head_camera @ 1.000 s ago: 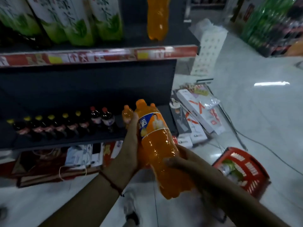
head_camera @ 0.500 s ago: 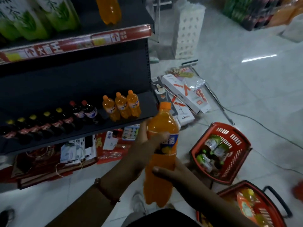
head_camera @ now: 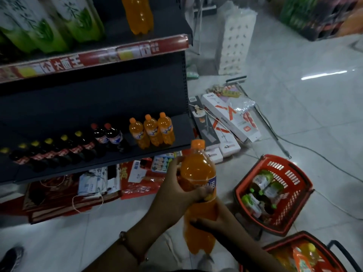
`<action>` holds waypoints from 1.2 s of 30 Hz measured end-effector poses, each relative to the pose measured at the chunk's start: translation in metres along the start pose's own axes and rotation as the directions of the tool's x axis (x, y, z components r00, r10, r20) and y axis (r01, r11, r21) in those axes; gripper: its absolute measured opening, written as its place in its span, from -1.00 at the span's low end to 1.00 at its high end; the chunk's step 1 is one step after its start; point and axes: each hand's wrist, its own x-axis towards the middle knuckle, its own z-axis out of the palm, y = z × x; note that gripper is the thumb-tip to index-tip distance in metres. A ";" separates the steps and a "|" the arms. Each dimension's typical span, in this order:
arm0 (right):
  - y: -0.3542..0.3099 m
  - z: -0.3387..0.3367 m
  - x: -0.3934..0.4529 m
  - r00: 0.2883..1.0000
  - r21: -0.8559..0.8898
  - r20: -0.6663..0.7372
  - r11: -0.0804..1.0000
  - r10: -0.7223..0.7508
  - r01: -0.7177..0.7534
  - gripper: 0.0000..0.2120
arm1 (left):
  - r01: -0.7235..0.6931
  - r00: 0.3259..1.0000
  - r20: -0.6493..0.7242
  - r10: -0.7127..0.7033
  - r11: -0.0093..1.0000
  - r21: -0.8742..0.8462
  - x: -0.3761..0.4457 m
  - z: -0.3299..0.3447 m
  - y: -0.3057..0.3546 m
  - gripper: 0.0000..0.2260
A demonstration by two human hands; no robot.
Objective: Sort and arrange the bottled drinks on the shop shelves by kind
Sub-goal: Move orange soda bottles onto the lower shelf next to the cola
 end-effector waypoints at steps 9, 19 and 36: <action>0.020 -0.018 0.124 0.988 -0.232 -0.149 0.973 -0.031 -0.004 -0.34 | 0.019 0.999 -0.035 -0.016 0.995 0.100 0.075 -0.050 -0.079 -0.18; 0.072 -0.081 0.395 0.938 -0.305 -0.243 0.937 -0.248 0.169 -0.51 | -0.186 0.907 0.016 0.422 0.367 0.911 0.329 -0.130 -0.188 -0.14; 0.123 -0.127 0.616 0.822 -0.367 -0.228 0.828 -0.522 0.424 -0.47 | 0.045 0.688 0.001 0.726 -0.043 0.998 0.480 -0.157 -0.272 -0.04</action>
